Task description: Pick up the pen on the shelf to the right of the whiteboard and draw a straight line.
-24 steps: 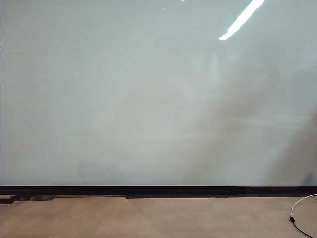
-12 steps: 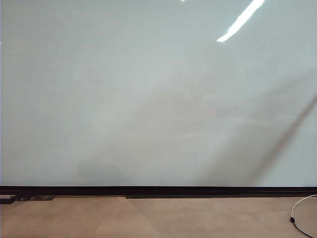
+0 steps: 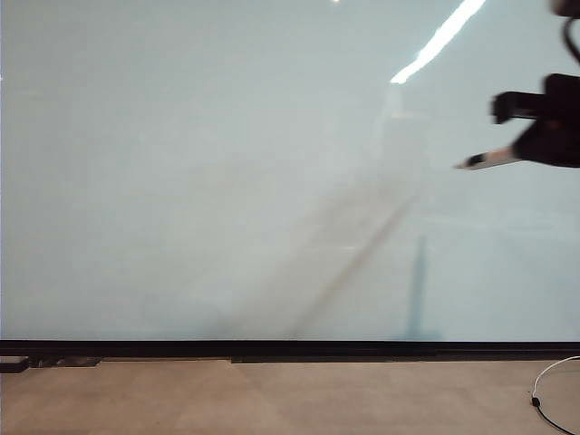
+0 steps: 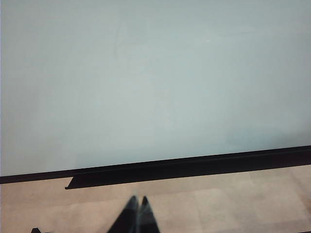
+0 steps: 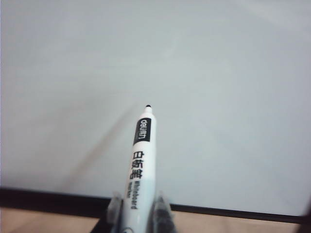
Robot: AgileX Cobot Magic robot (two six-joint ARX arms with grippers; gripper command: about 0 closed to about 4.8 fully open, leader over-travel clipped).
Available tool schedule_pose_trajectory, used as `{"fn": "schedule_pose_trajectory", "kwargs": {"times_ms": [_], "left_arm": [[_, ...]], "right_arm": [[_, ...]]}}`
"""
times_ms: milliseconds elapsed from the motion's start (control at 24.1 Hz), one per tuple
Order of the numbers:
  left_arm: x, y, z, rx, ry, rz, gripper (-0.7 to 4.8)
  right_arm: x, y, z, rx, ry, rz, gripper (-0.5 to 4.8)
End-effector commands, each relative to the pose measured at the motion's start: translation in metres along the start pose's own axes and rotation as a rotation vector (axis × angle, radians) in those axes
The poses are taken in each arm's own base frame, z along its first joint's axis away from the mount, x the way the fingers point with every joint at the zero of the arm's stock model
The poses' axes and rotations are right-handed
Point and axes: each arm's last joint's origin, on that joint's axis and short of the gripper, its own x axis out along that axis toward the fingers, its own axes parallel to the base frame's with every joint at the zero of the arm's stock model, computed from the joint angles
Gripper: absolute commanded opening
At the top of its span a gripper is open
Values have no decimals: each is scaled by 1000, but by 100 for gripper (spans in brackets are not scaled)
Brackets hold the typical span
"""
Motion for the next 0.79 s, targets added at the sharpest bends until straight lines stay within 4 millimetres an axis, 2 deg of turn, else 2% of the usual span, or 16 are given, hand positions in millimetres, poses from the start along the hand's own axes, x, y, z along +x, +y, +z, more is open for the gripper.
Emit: {"fn": "schedule_pose_trajectory", "kwargs": {"times_ms": [42,249,457,789], "left_arm": [[0,0,2,2,-16,-1,-5],[0,0,2,2,-16,0,-5],[0,0,2,2,-16,0,-5],[0,0,2,2,-16,0,-5]], "right_arm": [[10,31,5,-17,25,116,-7],[40,84,1,-20,37,276,-7],[79,120,-5,52,16,455,-7],[112,147,2,64,-32,545,-7]]}}
